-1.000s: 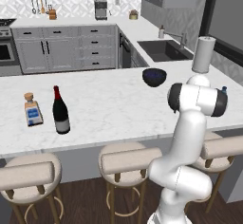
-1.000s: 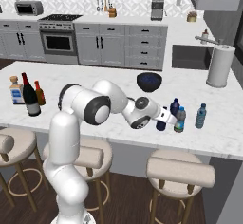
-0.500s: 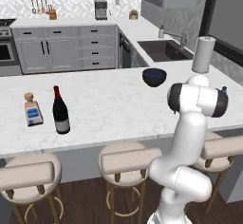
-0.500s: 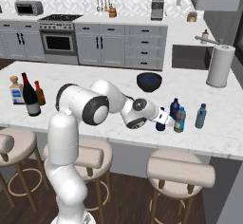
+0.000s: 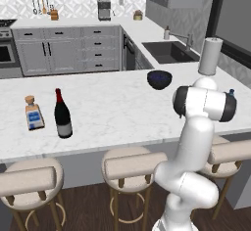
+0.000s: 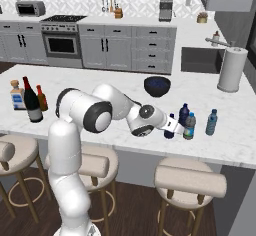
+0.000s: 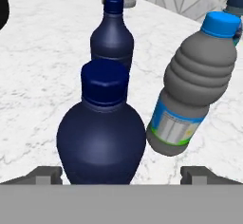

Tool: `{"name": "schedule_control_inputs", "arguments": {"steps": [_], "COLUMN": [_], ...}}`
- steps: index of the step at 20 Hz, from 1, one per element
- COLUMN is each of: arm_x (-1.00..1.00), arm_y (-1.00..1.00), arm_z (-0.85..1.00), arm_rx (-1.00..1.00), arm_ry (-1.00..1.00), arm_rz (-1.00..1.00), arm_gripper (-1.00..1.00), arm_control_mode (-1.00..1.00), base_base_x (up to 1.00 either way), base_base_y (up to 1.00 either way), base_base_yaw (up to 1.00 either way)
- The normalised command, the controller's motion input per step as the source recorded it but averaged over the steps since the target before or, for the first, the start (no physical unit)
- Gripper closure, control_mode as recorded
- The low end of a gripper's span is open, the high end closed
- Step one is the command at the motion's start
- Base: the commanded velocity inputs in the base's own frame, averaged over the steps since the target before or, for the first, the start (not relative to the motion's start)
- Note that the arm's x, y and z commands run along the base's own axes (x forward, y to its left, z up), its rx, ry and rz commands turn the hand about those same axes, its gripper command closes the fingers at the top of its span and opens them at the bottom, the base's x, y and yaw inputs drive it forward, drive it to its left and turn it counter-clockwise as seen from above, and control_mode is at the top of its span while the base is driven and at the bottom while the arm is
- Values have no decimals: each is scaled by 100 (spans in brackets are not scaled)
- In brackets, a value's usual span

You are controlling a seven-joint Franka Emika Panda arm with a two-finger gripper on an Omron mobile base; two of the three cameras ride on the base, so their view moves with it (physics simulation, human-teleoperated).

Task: Move the plastic bottles in the middle to the plastics group, and the glass bottles in the middle to the glass group.

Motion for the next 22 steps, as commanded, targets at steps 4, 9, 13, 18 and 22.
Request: {"name": "schedule_control_inputs", "arguments": {"steps": [4,9,13,18,22], "arm_x": [-19,-4,-28,-37,-25], "arm_y": [25,30,21,19,22], "arm_z": [10,16,38,71,97], "arm_rx": [0,0,0,0,0], "arm_ry": [6,3,8,7,9], "arm_rz": [0,0,0,0,0], "arm_gripper": [-100,-100,-100,-100,-100], "arm_control_mode": [-100,-100,-100,-100,-100], "base_base_x": [0,0,0,0,0], "base_base_y": [0,0,0,0,0], "base_base_yaw": [0,0,0,0,0]}}
